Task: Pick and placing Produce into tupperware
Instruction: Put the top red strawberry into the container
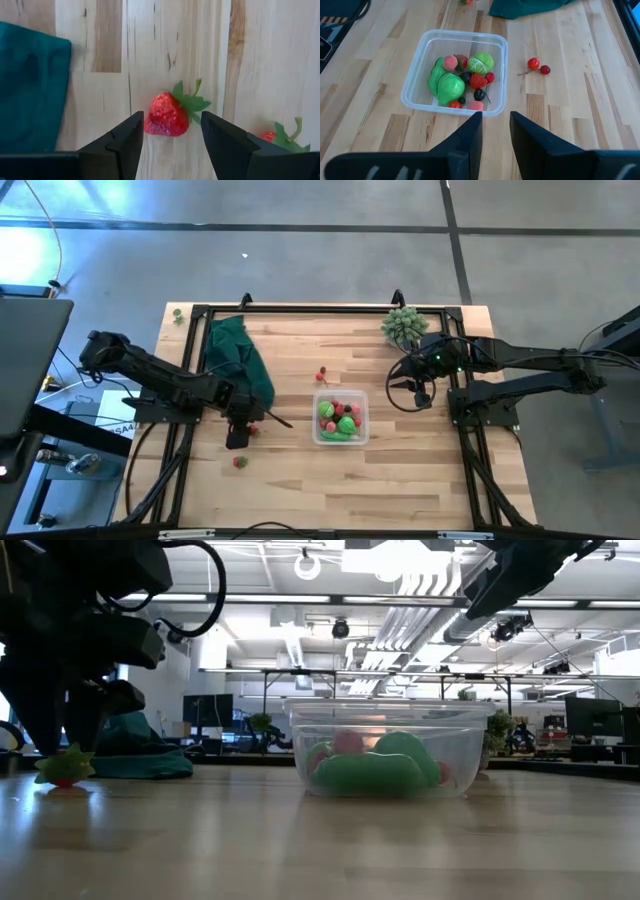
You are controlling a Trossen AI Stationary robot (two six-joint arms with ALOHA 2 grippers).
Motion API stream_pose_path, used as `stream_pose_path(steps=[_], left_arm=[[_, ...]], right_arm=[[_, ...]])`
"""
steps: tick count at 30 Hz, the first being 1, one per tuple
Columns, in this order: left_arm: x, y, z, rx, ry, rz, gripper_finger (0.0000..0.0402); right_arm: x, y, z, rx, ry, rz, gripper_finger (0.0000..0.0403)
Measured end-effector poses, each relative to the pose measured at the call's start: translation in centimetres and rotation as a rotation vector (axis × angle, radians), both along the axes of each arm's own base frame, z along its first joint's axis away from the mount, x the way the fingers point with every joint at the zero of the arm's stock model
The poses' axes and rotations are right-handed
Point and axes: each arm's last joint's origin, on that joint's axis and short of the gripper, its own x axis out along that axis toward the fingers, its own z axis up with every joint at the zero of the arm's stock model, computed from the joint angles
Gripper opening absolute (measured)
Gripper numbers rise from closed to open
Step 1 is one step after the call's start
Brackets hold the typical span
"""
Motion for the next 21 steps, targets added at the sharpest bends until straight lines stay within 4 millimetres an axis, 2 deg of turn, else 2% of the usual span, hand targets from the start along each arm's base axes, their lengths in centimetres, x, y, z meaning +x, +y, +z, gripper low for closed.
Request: stream_pose_path(steps=[21], left_arm=[[0.9,-0.1,-1.7,0.003,0.053,-0.007,0.0214]], right_arm=[[0.0,0.0,0.0,0.0,0.0,0.0,0.0089]])
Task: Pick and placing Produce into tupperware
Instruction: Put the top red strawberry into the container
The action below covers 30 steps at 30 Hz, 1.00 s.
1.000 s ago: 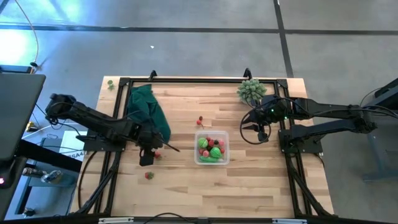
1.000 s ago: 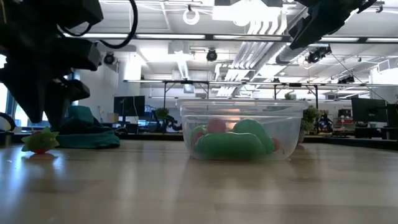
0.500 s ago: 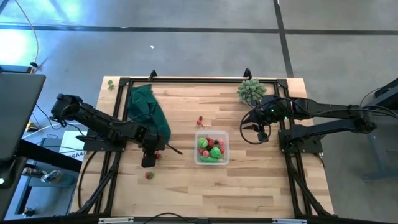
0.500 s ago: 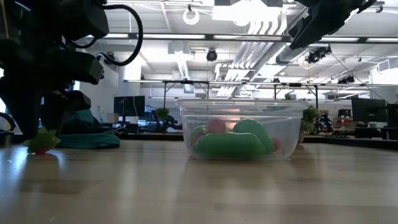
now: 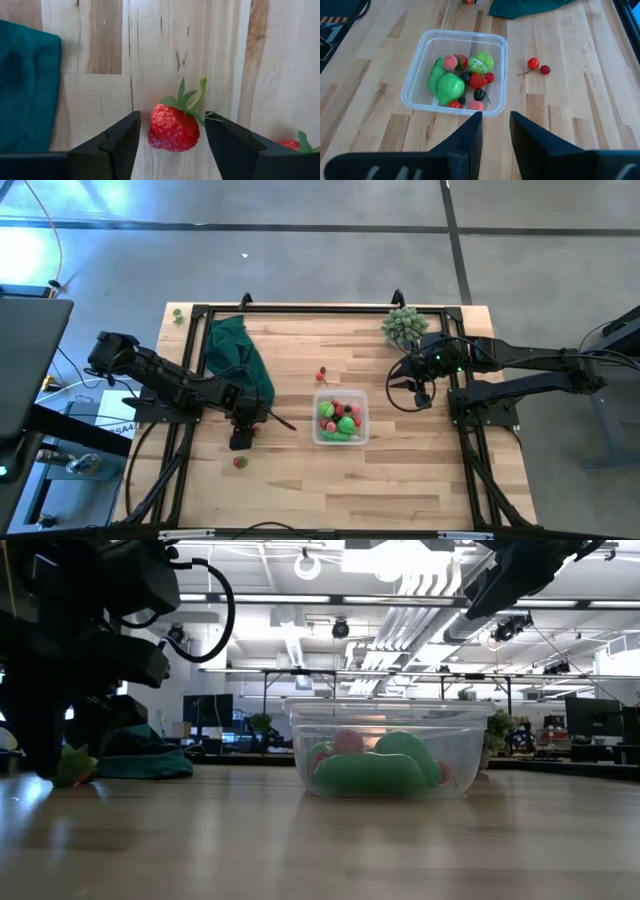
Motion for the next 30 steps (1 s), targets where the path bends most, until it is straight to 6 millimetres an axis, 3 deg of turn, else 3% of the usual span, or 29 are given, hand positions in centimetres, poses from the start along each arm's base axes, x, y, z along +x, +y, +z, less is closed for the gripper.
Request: stream_pose_path(steps=[20,30], left_arm=[[-0.12,-0.04,-0.07,-0.034,0.027,0.046,0.0151],[-0.12,-0.06,-0.07,-0.027,0.026,0.047,0.0137]], right_arm=[[0.0,0.0,0.0,0.0,0.0,0.0,0.0089],[0.0,0.0,0.0,0.0,0.0,0.0,0.0089]])
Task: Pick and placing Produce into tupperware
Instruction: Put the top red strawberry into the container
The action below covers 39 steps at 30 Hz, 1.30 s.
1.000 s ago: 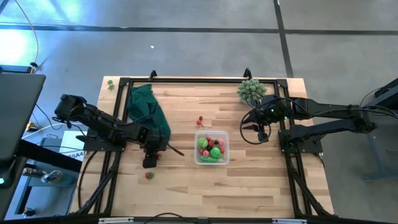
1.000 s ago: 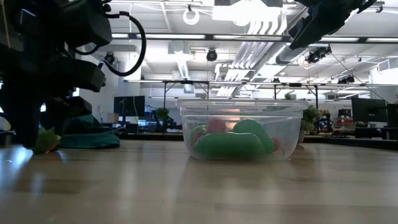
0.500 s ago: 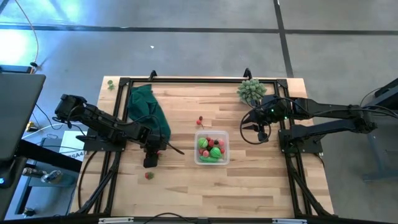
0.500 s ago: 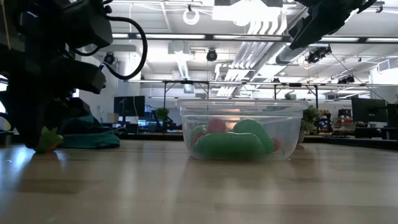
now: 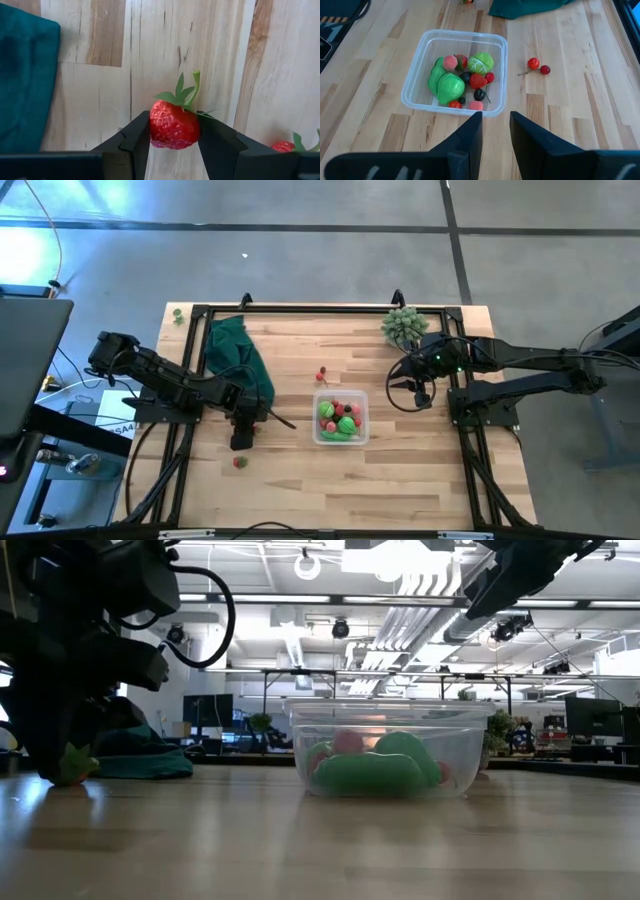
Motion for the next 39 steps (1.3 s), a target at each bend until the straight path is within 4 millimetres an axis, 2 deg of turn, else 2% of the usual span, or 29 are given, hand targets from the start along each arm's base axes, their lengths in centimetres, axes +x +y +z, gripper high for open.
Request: stream_pose_path(steps=[15,21,25,29,35,39], left_arm=[[0.2,0.2,0.2,0.068,-0.052,0.019,0.0136],[0.3,0.4,1.5,0.121,-0.157,0.043,0.0136],[0.4,0.6,3.1,0.184,-0.288,0.061,0.0136],[0.9,0.9,5.2,0.291,-0.494,0.094,0.0136],[2.6,1.3,9.1,0.513,-0.732,0.066,0.0136],[4.1,2.0,11.6,0.596,-0.789,0.012,0.0136]], right_arm=[[0.0,0.0,0.0,0.0,0.0,0.0,0.0089],[0.0,0.0,0.0,0.0,0.0,0.0,0.0089],[0.0,0.0,0.0,0.0,0.0,0.0,0.0089],[0.0,0.0,0.0,0.0,0.0,0.0,0.0089],[0.0,0.0,0.0,0.0,0.0,0.0,0.0089],[0.0,0.0,0.0,0.0,0.0,0.0,0.0089]])
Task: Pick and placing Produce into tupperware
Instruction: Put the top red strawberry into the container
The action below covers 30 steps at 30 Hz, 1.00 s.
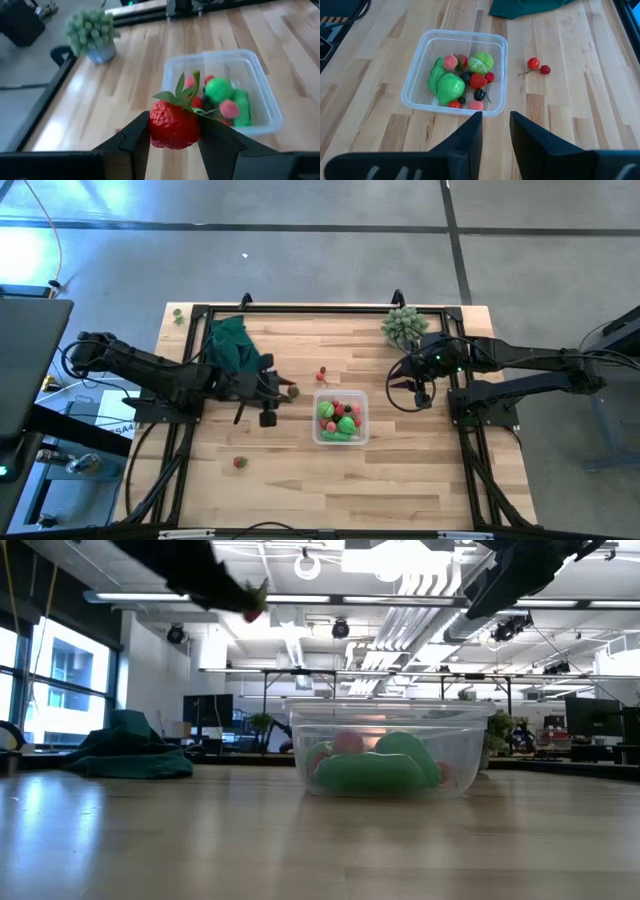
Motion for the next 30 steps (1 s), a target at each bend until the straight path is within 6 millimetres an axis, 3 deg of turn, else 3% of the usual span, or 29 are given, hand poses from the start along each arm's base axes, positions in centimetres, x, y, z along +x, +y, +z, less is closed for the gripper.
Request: stream_pose_path(steps=[4,9,16,21,30], left_arm=[[2.4,1.2,1.5,0.03,0.013,-0.059,0.0136],[6.3,3.0,1.5,0.003,0.099,-0.155,0.0136],[12.1,4.3,-1.5,-0.096,0.276,-0.307,0.0136],[15.1,4.4,-4.2,-0.156,0.422,-0.351,0.0136],[17.9,4.7,-6.1,-0.167,0.539,-0.395,0.0136]], right_arm=[[0.0,0.0,0.0,0.0,0.0,0.0,0.0089],[0.0,0.0,0.0,0.0,0.0,-0.001,0.0089],[0.0,0.0,0.0,0.0,0.0,-0.001,0.0089],[0.0,0.0,0.0,0.0,0.0,-0.001,0.0089],[0.0,0.0,0.0,0.0,0.0,0.0,0.0089]])
